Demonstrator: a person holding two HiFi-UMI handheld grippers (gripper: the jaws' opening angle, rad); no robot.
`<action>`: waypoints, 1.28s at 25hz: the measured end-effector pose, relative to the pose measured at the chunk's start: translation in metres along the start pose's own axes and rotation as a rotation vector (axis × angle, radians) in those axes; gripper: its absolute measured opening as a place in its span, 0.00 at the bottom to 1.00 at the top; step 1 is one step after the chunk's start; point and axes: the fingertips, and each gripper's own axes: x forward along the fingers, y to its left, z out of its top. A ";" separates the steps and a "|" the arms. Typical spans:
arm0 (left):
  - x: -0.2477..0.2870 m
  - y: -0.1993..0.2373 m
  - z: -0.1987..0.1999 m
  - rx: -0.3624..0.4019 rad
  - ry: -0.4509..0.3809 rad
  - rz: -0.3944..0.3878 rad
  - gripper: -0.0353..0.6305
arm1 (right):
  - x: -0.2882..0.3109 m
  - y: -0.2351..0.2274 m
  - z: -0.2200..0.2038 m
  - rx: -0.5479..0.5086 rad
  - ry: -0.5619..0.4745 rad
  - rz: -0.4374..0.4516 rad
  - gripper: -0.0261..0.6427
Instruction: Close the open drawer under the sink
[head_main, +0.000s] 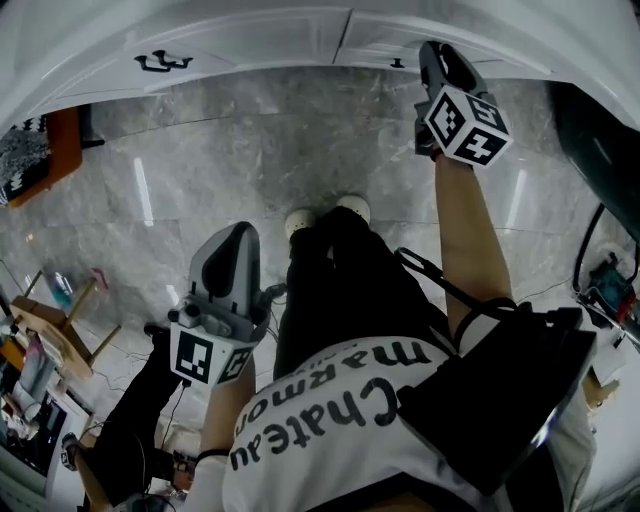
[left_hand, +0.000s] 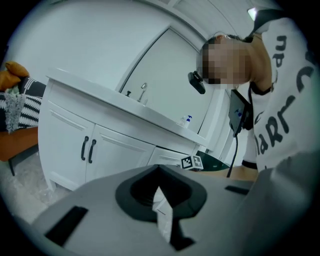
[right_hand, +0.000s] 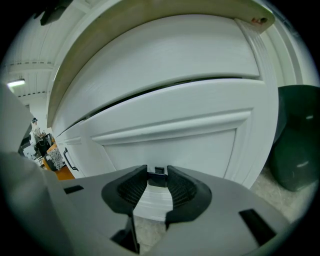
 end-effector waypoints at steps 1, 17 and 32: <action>-0.005 -0.001 0.005 0.006 -0.003 0.011 0.07 | 0.000 0.000 0.000 0.006 -0.001 0.000 0.24; -0.046 -0.040 0.073 -0.013 -0.001 0.061 0.07 | 0.005 0.003 -0.005 0.011 0.173 0.031 0.24; -0.051 -0.071 0.118 0.047 -0.060 -0.005 0.07 | -0.043 0.004 0.020 0.069 0.175 -0.001 0.06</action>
